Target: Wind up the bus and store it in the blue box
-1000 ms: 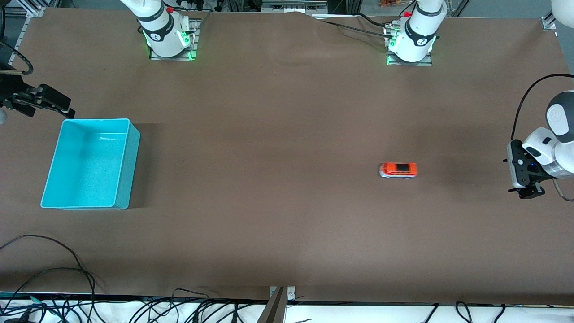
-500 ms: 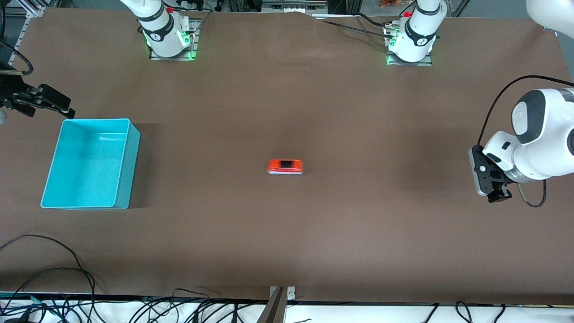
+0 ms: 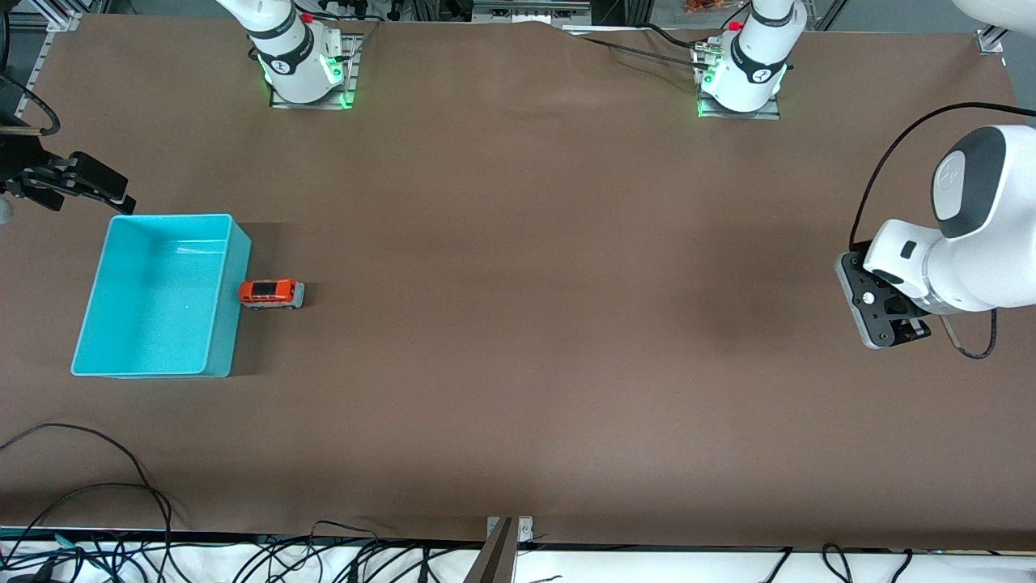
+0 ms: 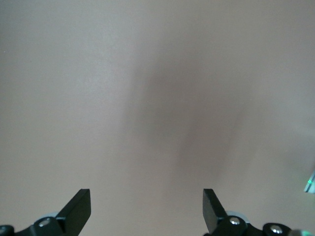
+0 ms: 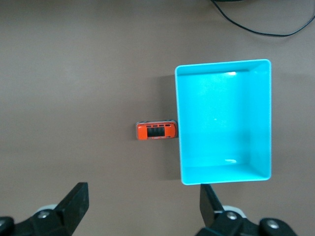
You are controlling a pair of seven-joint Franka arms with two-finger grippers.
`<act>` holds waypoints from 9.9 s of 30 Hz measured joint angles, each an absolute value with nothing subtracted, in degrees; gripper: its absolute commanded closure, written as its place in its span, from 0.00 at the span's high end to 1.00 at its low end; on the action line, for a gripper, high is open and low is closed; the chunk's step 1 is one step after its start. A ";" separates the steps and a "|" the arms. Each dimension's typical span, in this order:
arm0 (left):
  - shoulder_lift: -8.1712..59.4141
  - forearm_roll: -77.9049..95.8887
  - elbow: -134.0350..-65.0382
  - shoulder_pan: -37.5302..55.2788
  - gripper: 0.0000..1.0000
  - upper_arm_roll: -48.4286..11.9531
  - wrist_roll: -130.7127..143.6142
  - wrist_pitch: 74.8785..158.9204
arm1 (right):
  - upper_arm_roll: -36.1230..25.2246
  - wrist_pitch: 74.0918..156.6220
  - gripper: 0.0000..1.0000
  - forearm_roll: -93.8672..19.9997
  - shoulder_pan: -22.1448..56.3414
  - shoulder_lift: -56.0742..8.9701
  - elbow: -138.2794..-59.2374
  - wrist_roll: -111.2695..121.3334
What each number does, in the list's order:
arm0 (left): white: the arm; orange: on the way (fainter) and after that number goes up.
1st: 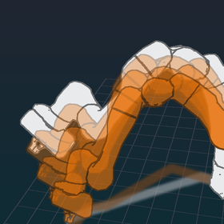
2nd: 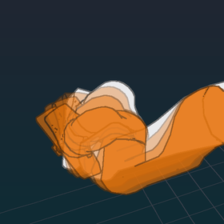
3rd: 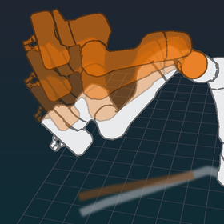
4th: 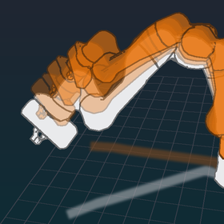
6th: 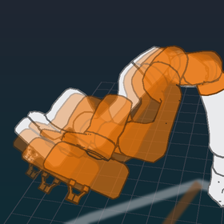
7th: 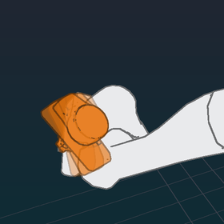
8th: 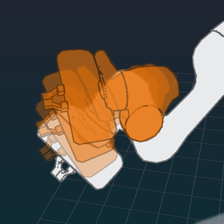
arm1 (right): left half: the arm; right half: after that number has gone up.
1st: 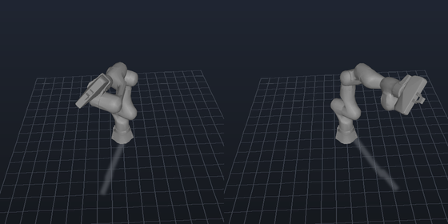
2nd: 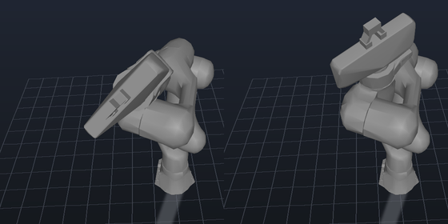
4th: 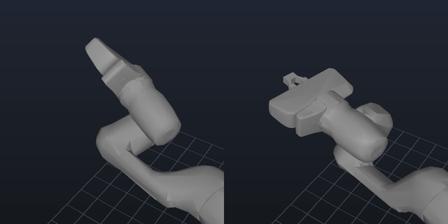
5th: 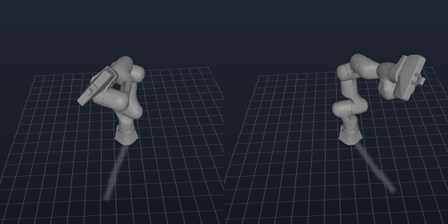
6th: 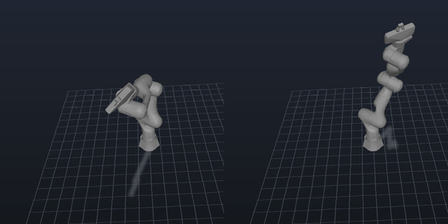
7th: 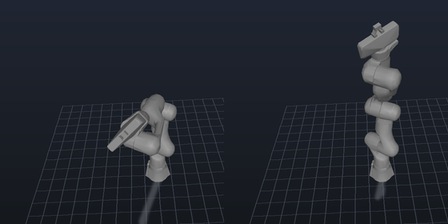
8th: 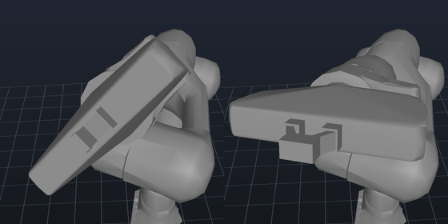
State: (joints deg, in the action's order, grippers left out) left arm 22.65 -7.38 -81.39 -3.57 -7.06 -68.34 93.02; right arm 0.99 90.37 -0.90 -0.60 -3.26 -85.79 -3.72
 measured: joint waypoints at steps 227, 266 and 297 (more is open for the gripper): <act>-2.77 0.66 -91.14 -2.23 1.00 -1.47 -10.74 84.91 | 2.37 155.77 0.00 1.48 1.22 -24.04 -127.03 -73.21; -2.76 0.79 -91.14 -2.26 1.00 -1.50 -10.75 84.62 | -1.52 129.51 0.00 0.54 -0.02 -6.07 -125.34 -35.40; -2.76 0.80 -91.14 -2.26 1.00 -1.52 -10.75 84.62 | -13.37 130.84 0.00 8.22 -6.99 -10.96 -125.15 12.37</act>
State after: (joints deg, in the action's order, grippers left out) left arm -2.76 0.80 -91.14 -2.26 -1.52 -10.75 84.62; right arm -13.37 130.84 8.22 -6.99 -10.96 -125.15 12.37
